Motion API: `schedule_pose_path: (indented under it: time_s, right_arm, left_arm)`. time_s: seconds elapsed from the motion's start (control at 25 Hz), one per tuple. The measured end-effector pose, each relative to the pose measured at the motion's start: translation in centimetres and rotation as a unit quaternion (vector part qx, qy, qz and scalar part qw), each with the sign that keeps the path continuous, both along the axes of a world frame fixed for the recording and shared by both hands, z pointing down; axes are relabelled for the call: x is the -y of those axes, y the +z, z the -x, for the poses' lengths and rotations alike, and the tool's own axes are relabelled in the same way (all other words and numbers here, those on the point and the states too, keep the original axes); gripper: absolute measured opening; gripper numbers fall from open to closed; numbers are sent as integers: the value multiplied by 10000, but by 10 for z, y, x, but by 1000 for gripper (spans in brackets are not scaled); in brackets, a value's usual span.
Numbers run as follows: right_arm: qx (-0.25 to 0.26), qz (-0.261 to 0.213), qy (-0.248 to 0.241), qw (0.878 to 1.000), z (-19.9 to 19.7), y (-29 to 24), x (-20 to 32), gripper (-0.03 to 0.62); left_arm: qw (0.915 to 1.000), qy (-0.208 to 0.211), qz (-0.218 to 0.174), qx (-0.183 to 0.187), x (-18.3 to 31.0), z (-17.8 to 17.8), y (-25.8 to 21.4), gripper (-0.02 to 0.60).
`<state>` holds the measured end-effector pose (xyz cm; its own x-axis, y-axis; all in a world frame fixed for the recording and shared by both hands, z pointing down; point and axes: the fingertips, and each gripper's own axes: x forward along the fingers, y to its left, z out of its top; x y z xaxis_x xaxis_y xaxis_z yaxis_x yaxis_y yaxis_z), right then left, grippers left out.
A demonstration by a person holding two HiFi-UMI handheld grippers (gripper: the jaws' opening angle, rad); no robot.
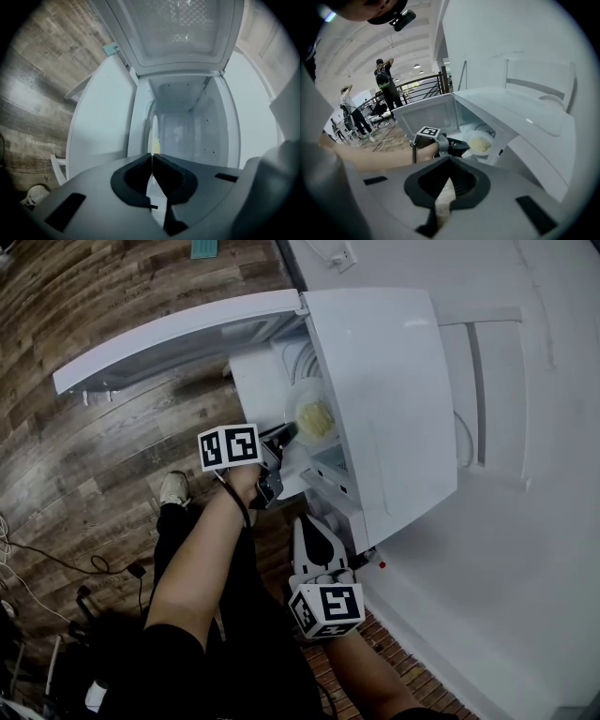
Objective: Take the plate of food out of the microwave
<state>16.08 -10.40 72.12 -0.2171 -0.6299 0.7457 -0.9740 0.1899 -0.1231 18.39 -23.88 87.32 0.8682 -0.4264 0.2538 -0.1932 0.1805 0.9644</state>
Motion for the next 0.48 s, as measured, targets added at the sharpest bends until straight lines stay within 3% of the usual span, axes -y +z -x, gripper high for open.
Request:
schedule_pose_path:
  time_s: [0.24, 0.48]
  right_arm:
    - [-11, -31, -15, 10000, 7, 0, 2, 12]
    - [-29, -132, 36, 9999, 17, -9, 12, 12]
  left_arm:
    - [9994, -235, -86, -239, -6, 26, -12, 12]
    - [9984, -503, -19, -268, -17, 79, -36, 12]
